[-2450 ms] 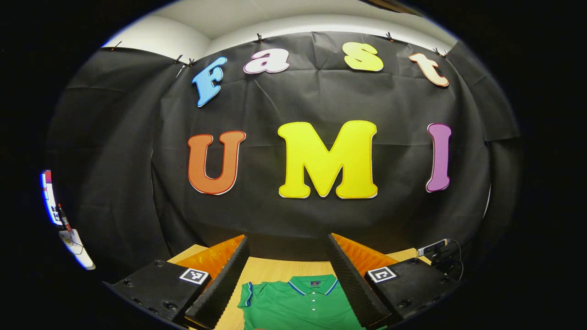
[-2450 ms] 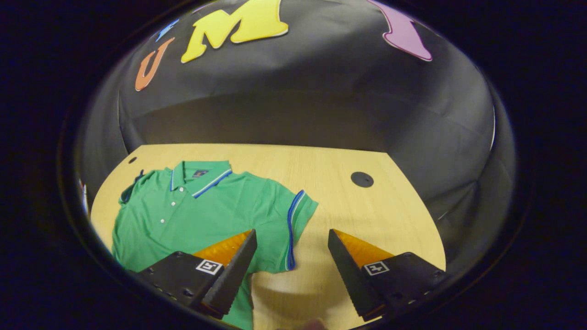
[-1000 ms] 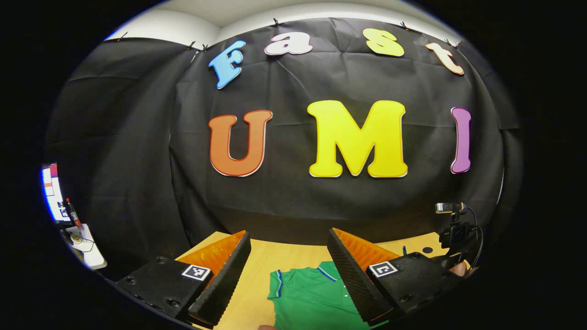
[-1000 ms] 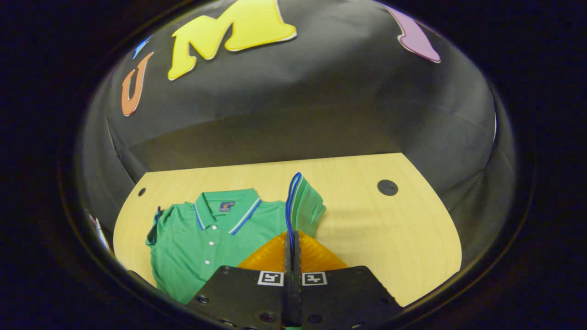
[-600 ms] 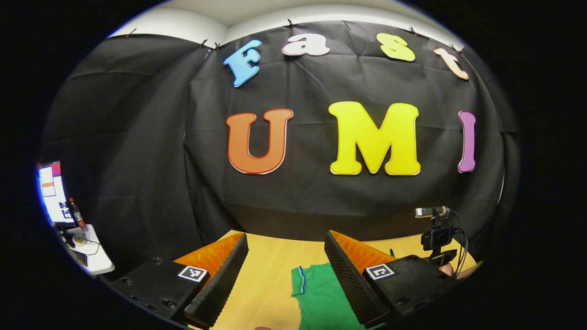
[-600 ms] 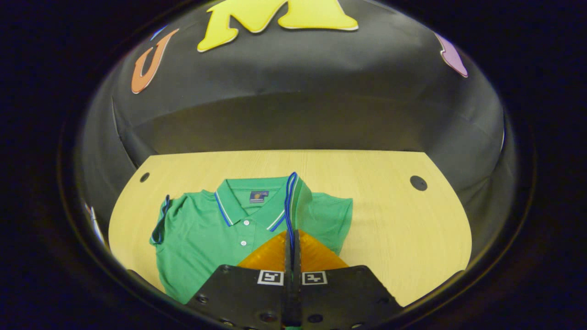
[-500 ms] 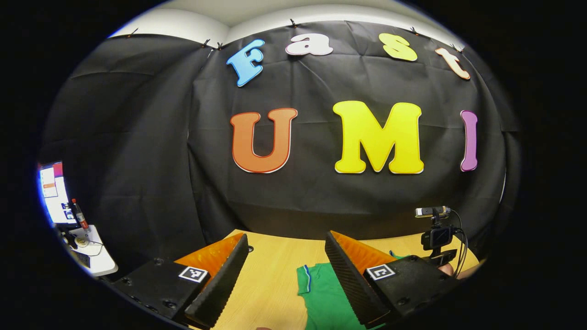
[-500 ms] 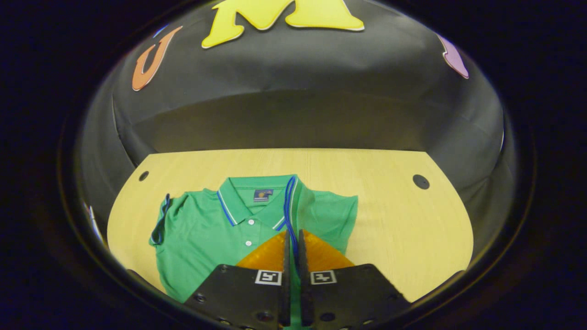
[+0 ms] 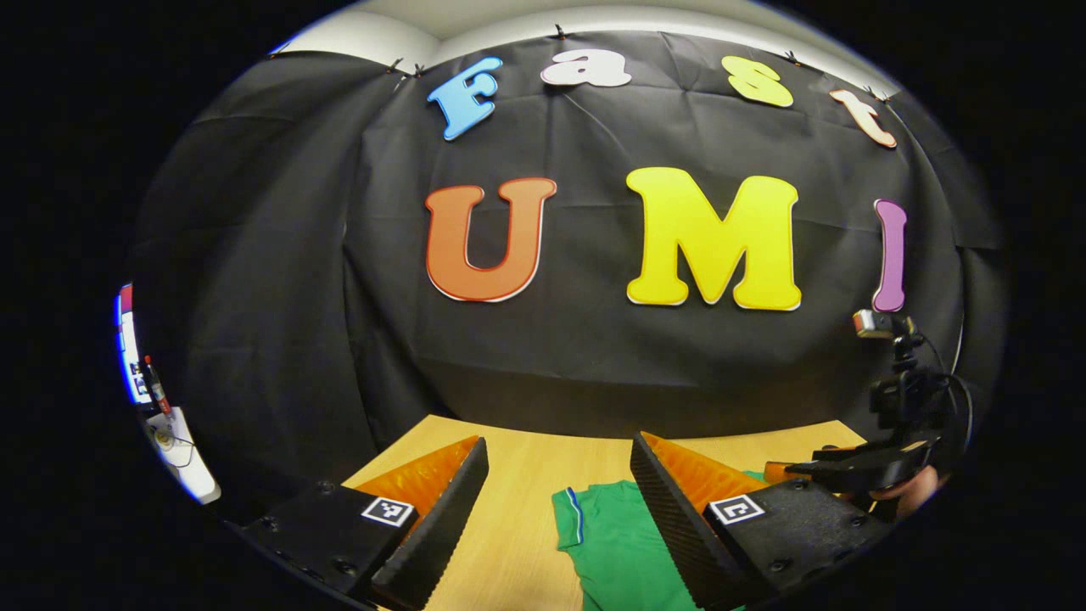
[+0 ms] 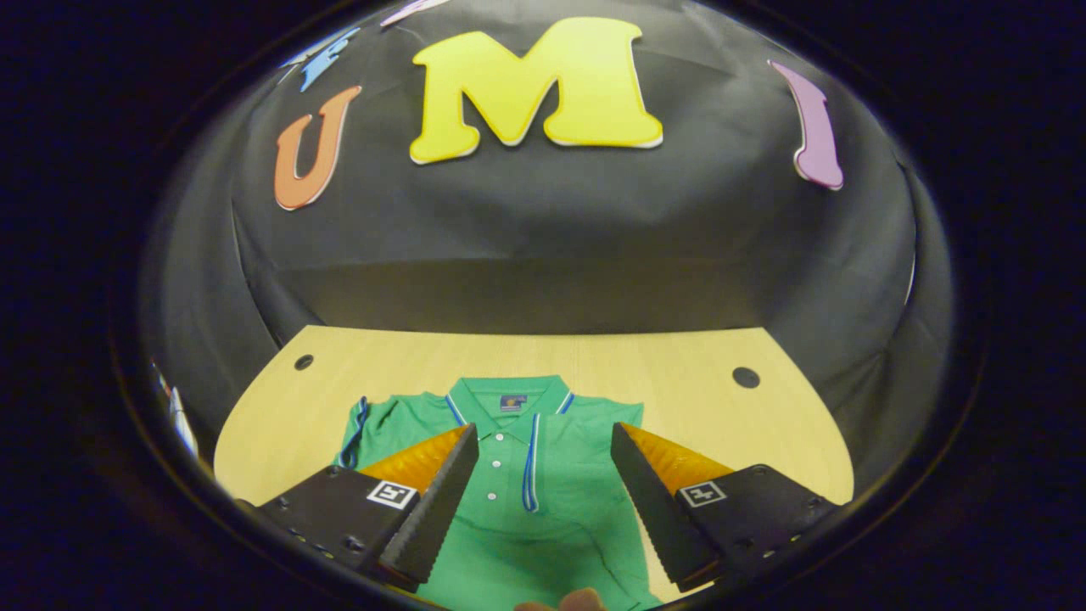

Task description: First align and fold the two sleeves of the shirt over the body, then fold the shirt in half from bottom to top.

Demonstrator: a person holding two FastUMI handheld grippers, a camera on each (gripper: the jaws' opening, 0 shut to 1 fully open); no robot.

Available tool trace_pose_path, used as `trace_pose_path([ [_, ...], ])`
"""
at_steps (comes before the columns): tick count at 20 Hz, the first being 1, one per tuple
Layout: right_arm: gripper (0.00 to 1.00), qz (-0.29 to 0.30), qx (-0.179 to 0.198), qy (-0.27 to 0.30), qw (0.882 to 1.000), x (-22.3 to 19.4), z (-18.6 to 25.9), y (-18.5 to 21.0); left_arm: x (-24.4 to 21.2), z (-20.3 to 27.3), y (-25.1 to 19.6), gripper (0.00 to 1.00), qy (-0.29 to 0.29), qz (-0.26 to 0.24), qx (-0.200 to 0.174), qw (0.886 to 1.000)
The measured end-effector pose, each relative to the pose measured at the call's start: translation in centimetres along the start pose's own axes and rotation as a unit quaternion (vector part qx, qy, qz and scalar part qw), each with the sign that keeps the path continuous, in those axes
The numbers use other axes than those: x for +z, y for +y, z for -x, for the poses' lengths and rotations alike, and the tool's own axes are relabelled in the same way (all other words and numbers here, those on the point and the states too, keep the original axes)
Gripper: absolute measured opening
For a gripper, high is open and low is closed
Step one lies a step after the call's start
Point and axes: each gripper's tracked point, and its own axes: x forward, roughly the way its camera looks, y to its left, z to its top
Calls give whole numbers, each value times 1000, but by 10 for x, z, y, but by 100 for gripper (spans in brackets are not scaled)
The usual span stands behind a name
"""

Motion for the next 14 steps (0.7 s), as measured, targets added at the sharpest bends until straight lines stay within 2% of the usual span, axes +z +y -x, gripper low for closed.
trace_pose_path([
  [4, 96, 13, -13, -39, 999, 14, 65, -18, -35, -38, -14, 100, 26, -14, -35, 999],
  [5, 93, 14, -19, -47, 999, 16, 79, -23, -49, -48, -18, 100, 40, -15, -42, 998],
  [6, 96, 14, -26, -52, 998, 16, 92, -28, -62, -58, -20, 100, 52, -16, -46, 997],
  [13, 94, 22, -65, -56, 996, 4, 151, -52, -173, -113, -15, 100, 155, -26, -48, 986],
  [14, 96, 23, -70, -53, 996, -1, 155, -55, -188, -119, -10, 100, 169, -28, -47, 984],
])
